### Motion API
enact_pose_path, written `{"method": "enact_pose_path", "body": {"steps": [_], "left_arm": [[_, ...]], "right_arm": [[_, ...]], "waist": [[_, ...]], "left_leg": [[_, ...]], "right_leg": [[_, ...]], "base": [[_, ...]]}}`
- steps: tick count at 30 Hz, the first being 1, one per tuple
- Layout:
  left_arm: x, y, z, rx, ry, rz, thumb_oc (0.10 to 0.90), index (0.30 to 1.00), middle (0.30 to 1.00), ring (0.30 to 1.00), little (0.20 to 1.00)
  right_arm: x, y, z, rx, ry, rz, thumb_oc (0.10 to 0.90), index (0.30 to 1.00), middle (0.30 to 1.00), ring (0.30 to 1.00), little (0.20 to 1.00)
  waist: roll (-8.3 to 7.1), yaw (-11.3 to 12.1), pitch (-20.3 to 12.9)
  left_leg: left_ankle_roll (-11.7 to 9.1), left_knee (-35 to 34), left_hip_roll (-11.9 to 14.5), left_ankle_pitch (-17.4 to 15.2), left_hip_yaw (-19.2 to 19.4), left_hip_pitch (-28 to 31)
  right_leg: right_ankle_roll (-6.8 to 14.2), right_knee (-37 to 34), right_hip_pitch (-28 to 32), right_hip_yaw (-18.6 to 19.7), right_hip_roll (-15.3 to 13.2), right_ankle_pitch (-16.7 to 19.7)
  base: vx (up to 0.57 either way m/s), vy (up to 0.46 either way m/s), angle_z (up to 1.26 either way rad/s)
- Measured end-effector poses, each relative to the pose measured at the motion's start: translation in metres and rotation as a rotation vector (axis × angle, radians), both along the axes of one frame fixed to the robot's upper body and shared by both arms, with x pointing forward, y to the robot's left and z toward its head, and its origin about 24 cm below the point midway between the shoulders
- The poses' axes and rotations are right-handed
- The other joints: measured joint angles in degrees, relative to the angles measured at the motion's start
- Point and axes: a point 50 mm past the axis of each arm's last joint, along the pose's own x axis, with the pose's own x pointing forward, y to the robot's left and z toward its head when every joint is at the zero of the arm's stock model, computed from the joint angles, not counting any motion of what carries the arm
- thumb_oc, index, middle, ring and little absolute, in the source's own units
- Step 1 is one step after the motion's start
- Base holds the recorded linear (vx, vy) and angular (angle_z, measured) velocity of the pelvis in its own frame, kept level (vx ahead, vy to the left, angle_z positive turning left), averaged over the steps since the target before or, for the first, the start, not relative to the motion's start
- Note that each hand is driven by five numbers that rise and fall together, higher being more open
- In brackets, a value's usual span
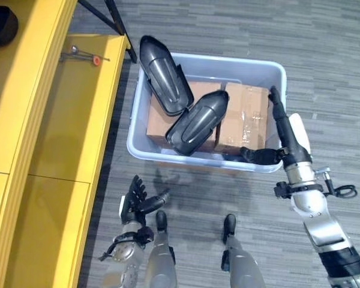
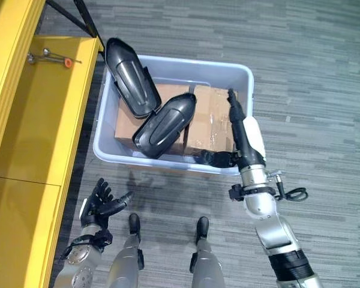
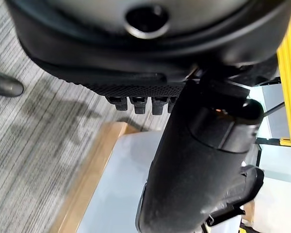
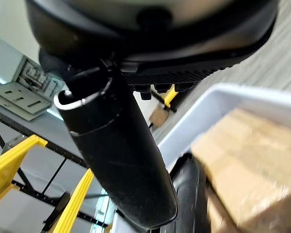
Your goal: Move parts from the plastic box to the shelf.
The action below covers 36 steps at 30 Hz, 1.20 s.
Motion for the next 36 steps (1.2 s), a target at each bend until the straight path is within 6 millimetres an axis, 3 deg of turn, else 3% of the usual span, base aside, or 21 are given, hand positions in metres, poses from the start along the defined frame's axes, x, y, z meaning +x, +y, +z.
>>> {"method": "enact_pose_path", "body": {"steps": [3,7,11,20,29,34,36], "left_arm": [[0.002,0.003,0.002,0.015,-0.006,0.002,0.900,1.000,1.000,1.000,1.000],[0.005,0.000,0.005,0.014,-0.014,0.001,0.900,1.000,1.000,1.000,1.000],[0.008,-0.002,0.006,0.016,-0.018,0.006,0.900,1.000,1.000,1.000,1.000],[0.015,-0.005,0.014,0.018,-0.045,0.021,0.900,1.000,1.000,1.000,1.000],[0.021,-0.008,0.018,-0.019,-0.059,0.030,0.900,1.000,1.000,1.000,1.000],[0.020,-0.009,0.017,-0.054,-0.059,0.033,0.900,1.000,1.000,1.000,1.000],[0.020,-0.010,0.016,-0.056,-0.055,0.031,0.900,1.000,1.000,1.000,1.000]], "right_arm": [[0.006,0.014,0.009,0.023,-0.036,0.034,0.900,1.000,1.000,1.000,1.000],[0.013,0.030,0.027,0.080,-0.113,0.052,0.900,1.000,1.000,1.000,1.000],[0.016,0.036,0.037,0.103,-0.151,0.048,0.900,1.000,1.000,1.000,1.000],[0.033,0.049,0.037,0.269,-0.101,0.056,0.900,1.000,1.000,1.000,1.000],[0.044,0.076,0.025,0.433,0.072,0.209,0.900,1.000,1.000,1.000,1.000],[0.076,0.076,0.032,0.501,0.155,0.184,0.900,1.000,1.000,1.000,1.000],[0.077,0.076,0.032,0.532,0.170,0.196,0.900,1.000,1.000,1.000,1.000]], "waist": [[-0.03,-0.1,0.1],[-0.24,0.1,2.7],[-0.43,0.1,4.2],[-1.45,1.5,5.5],[-2.56,2.7,7.0],[-2.80,3.2,7.1],[-2.89,3.4,7.2]], "left_leg": [[-0.1,-0.3,-0.4,0.1,0.2,-1.7],[-0.2,-0.3,-0.9,0.1,0.3,-2.5],[-0.3,-0.3,-1.5,0.2,0.3,-3.3],[-0.7,-0.3,-2.7,0.5,0.3,-5.3],[-1.1,-0.3,-3.2,0.7,0.2,-6.5],[-1.8,-0.3,-3.2,1.2,0.0,-8.5],[-1.9,-0.3,-3.2,1.3,-0.1,-9.3]], "right_leg": [[0.2,0.0,-2.1,0.4,-0.3,0.3],[0.4,0.0,-2.9,0.5,-0.9,0.7],[0.7,0.0,-3.6,0.7,-1.5,1.0],[1.2,0.0,-5.5,0.8,-2.6,1.5],[1.5,0.0,-6.7,0.8,-3.2,1.9],[1.5,0.0,-8.4,0.5,-3.1,2.1],[1.5,0.0,-9.2,0.5,-3.1,2.5]], "base": [[0.00,0.007,-0.03],[0.00,0.015,0.00],[0.00,0.009,0.01],[-0.02,0.047,0.02],[-0.01,0.017,0.01],[0.00,0.010,0.03],[0.00,0.000,0.00]]}}
